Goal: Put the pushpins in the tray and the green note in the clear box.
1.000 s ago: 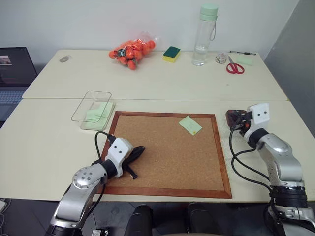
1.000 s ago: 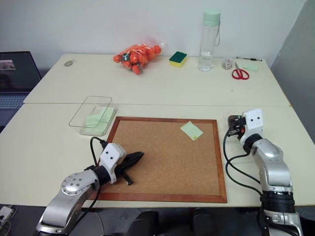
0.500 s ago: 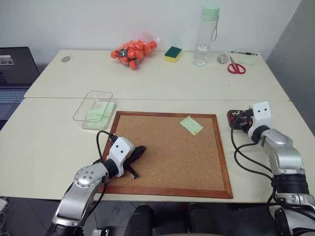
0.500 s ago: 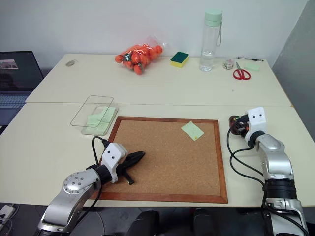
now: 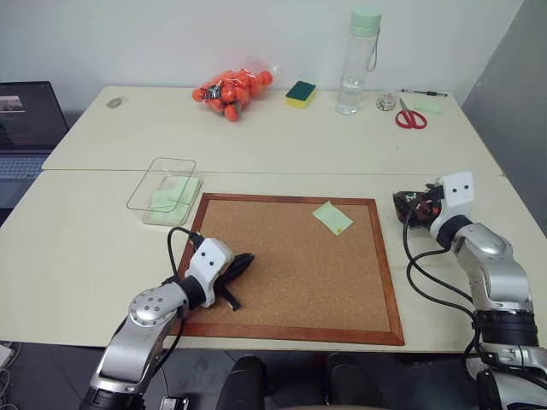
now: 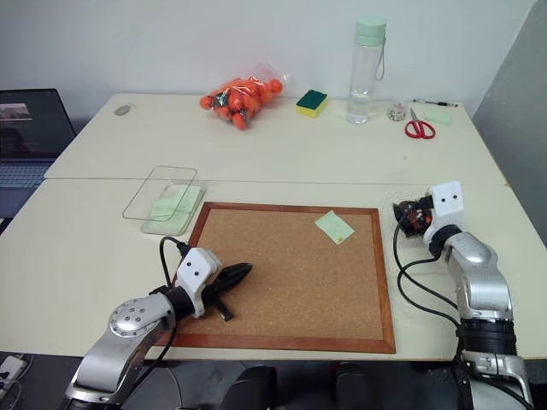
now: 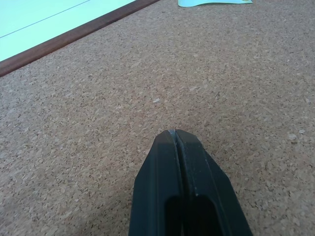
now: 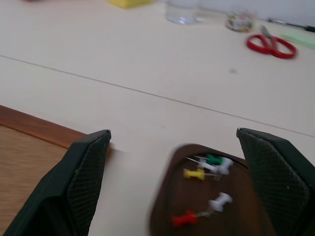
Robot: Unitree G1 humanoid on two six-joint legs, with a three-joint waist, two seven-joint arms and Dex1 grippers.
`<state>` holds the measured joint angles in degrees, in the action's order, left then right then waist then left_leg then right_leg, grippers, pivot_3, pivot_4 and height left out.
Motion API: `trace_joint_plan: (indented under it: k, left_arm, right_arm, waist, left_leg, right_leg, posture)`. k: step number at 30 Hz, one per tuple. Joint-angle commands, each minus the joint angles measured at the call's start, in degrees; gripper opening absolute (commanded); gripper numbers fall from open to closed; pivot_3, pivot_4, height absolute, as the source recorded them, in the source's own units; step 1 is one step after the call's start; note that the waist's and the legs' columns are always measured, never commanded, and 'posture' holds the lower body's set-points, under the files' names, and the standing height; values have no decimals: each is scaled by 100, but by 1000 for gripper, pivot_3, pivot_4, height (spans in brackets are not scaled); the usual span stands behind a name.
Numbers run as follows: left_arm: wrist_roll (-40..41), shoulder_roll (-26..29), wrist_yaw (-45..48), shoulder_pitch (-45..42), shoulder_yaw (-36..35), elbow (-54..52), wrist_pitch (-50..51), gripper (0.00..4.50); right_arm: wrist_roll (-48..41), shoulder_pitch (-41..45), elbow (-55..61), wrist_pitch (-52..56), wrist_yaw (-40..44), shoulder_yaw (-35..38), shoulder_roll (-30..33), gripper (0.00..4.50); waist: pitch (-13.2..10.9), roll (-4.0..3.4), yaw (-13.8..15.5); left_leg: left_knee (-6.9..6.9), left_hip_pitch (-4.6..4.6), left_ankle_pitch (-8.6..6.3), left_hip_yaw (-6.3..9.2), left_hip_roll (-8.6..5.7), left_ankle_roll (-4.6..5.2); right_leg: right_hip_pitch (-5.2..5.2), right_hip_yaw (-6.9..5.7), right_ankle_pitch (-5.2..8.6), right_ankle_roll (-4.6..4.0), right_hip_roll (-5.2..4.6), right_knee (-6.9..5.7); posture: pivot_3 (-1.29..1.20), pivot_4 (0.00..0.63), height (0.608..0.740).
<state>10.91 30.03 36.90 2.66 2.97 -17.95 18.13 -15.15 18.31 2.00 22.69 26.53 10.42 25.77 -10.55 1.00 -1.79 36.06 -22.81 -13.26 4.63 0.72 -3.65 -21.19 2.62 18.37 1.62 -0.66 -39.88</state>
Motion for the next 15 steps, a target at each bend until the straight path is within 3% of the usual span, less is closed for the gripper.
trace_joint_plan:
  k: [1,8,15]
  left_arm:
    - [-42,25,44,54,86,26,24,0]
    - [-51,33,58,30,98,43,23,0]
    - [-57,53,57,34,74,47,12,0]
  right_arm:
    - [-438,-220,955,-66,384,-167,-106,4376]
    - [-109,-725,1212,-536,941,-1279,-241,4376]
    - [-51,-616,660,-716,894,-1438,-484,4376]
  waist:
    - [0,0,0]
    - [0,0,2]
    - [0,1,1]
  left_leg:
    - [0,0,0,0,0,0]
    - [1,1,0,2,1,0]
    - [1,1,0,1,0,0]
  right_leg:
    - [0,0,0,0,0,0]
    - [0,-3,1,1,0,1]
    - [0,-1,1,1,-1,2]
  posture:
    - [0,150,740]
    - [0,150,740]
    - [0,150,740]
